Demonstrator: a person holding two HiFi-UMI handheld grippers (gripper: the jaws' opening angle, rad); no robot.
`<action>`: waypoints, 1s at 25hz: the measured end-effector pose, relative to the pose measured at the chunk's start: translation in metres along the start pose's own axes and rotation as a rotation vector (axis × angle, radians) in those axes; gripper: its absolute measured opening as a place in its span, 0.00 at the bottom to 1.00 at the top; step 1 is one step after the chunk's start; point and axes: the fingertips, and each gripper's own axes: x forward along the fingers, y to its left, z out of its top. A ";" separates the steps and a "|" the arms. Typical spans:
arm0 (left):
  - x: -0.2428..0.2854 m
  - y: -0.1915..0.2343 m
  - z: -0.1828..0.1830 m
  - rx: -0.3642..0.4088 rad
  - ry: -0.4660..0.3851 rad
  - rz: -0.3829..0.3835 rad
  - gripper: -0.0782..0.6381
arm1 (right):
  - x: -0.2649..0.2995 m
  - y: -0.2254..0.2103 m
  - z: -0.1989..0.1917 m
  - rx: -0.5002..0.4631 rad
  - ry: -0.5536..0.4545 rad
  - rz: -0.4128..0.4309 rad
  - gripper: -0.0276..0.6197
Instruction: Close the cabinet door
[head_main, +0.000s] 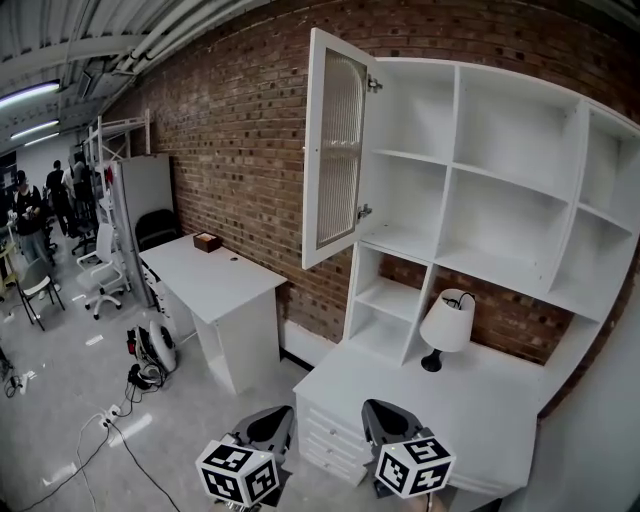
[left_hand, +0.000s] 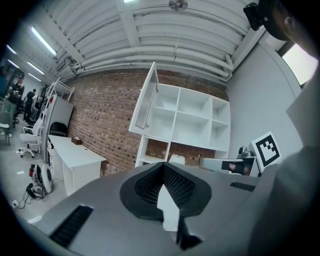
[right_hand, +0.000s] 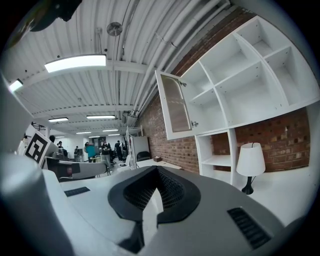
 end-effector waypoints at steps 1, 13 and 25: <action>0.001 0.004 0.000 -0.003 0.001 0.003 0.12 | 0.004 0.001 0.000 -0.001 0.003 0.003 0.08; 0.051 0.064 0.013 0.002 0.012 0.052 0.12 | 0.092 -0.018 0.010 0.014 0.008 0.044 0.08; 0.160 0.115 0.045 0.013 0.005 0.076 0.12 | 0.204 -0.079 0.046 0.017 -0.005 0.079 0.08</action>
